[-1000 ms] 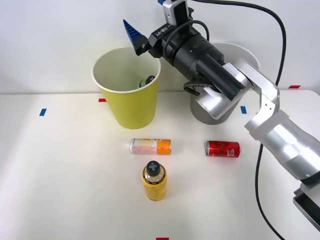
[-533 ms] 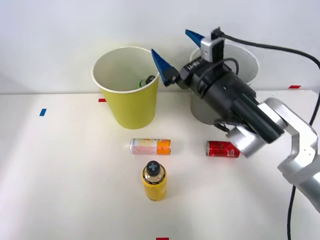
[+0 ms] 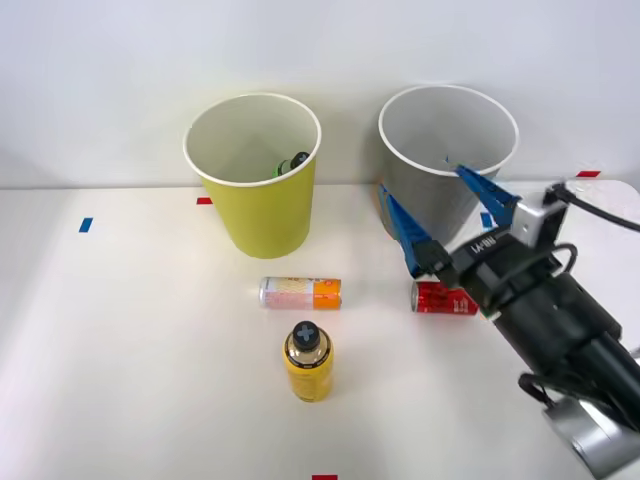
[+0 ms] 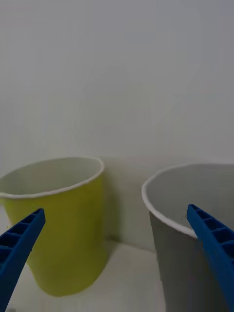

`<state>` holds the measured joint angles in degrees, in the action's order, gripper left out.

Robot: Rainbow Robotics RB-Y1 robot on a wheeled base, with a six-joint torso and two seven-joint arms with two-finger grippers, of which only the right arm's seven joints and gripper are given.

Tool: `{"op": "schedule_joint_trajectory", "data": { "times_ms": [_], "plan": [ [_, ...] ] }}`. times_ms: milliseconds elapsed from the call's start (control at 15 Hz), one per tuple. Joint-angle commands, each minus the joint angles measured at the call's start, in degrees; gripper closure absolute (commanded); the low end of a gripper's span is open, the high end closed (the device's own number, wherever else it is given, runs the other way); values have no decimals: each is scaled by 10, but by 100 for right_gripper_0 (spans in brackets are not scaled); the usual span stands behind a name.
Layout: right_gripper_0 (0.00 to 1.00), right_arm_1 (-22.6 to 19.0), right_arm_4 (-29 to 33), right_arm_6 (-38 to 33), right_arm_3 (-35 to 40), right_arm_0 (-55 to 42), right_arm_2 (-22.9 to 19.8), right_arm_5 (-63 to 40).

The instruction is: Put cans in the gray bin, plastic bottles in the light green bin

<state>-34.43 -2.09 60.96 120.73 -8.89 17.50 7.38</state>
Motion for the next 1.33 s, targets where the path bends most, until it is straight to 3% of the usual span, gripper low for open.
{"op": "schedule_joint_trajectory", "data": {
  "times_ms": [67, 400, 667, 1000, 1333],
  "plan": [
    [0, 19, -10, -1, 7, -108, -36, 87],
    [0, 76, -25, 13, 7, -220, -55, 127],
    [0, 151, -10, 21, 7, -293, -60, 139],
    [0, 156, -6, 21, 7, -345, -65, 134],
    [0, 248, 17, 25, -38, -358, -85, 144]
  ]
}}
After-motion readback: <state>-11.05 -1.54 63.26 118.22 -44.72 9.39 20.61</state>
